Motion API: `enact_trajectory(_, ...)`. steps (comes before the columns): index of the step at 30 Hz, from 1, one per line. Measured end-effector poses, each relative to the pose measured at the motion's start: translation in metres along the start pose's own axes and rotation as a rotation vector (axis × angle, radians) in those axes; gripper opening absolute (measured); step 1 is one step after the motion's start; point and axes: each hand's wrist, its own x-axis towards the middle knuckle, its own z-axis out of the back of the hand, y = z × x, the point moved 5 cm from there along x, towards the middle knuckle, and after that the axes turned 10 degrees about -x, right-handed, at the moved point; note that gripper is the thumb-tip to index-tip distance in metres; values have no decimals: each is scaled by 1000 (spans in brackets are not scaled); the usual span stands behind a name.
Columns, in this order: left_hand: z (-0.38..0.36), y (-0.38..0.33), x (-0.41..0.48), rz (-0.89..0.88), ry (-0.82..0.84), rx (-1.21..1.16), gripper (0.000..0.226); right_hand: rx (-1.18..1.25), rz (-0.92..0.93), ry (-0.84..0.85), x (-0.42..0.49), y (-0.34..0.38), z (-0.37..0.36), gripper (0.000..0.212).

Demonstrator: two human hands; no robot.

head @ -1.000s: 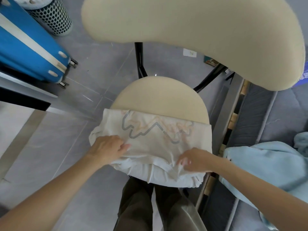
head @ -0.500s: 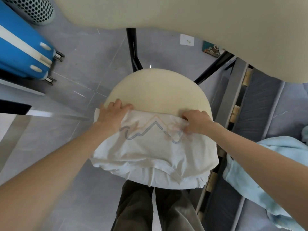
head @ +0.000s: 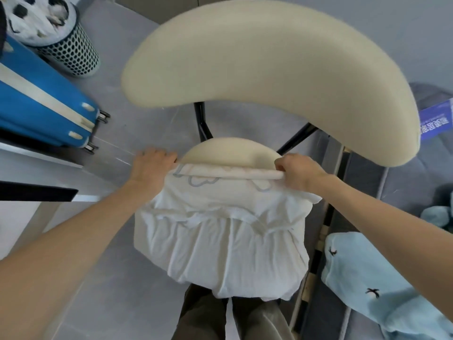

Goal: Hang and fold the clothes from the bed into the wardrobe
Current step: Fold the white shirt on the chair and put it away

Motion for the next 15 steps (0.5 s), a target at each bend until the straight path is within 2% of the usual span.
enact_trajectory(2,17,0,4,4,-80,15,49,13,-53,-110,1,-4,19,8)
enact_trajectory(4,28,-1,2,-5,-160,-9,56,0,-91,-202,-3,-7,28,11)
enact_trajectory(7,30,-2,-10,-49,-258,-25,55,-45,-119,-290,-15,-8,28,18)
enact_trajectory(15,-15,-10,-76,-155,-267,-54,63,-169,-34,-197,-61,13,-31,22)
